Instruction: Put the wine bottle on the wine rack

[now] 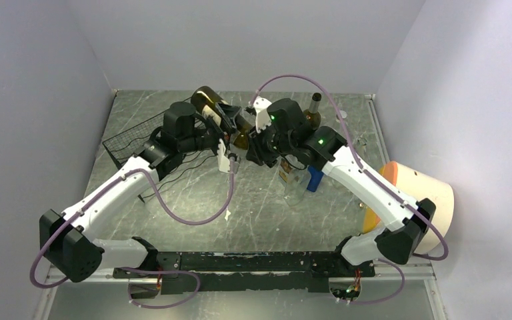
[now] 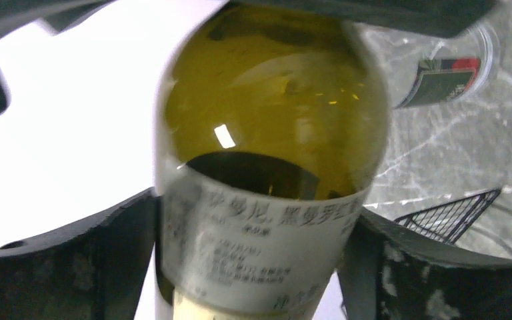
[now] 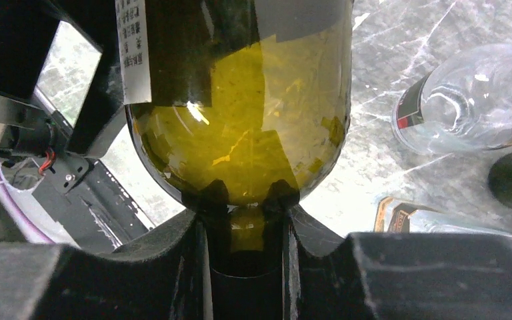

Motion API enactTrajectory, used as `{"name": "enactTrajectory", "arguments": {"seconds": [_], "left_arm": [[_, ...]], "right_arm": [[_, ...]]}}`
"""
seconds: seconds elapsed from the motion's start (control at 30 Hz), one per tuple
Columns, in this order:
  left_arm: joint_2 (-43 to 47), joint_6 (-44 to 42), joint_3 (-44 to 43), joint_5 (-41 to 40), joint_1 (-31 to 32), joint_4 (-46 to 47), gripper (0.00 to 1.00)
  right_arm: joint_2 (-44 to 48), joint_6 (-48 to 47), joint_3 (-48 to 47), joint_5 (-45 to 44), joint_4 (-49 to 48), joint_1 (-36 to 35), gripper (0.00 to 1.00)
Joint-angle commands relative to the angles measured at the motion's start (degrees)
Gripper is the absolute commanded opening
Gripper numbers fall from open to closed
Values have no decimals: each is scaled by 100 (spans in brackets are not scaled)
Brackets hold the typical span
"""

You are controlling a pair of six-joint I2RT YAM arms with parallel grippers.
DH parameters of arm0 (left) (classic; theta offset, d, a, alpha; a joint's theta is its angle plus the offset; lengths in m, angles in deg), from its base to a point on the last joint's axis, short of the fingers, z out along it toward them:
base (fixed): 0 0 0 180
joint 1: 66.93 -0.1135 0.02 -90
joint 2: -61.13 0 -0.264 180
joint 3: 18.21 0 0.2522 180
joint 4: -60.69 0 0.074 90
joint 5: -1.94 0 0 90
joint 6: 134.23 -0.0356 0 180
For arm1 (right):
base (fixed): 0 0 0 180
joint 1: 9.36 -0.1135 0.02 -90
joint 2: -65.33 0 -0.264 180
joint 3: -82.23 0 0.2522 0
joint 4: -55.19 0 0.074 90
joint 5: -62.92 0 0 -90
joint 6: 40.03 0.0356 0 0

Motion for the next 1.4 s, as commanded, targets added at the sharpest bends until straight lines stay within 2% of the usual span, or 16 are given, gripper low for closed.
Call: {"name": "enactTrajectory", "arguments": {"seconds": [0.0,0.1,0.23,0.33,0.5,0.67,0.9,1.07,1.27,1.37], "left_arm": [[550,1300,111,579,56,1553,95],[671,1859,333,238,58,1546,95],[997,3152,1019,-331,54,2165,95],[1399,3932,1547,-395,54,2476,95],[2090,4791,2106,-330,58,2209,95],[2488,3800,2296,-75,58,1285,95],[2003,2639,1115,-147,57,-374,95],[1611,2105,504,-486,128,-1163,95],[1593,1923,365,-490,191,-1269,95],[1792,2964,547,-565,191,-558,95]], "right_arm": [[342,363,134,-387,-892,26,0],[481,526,218,-626,-1020,25,0],[598,709,349,-788,-1087,26,0],[628,786,394,-828,-1062,28,0],[669,971,446,-848,-1151,26,0],[553,867,142,-596,-960,26,0],[215,459,-384,-443,-227,25,0],[-31,354,-738,-843,75,25,0],[-283,197,-1069,-1011,117,25,0],[-175,182,-907,-829,2,25,0]]}}
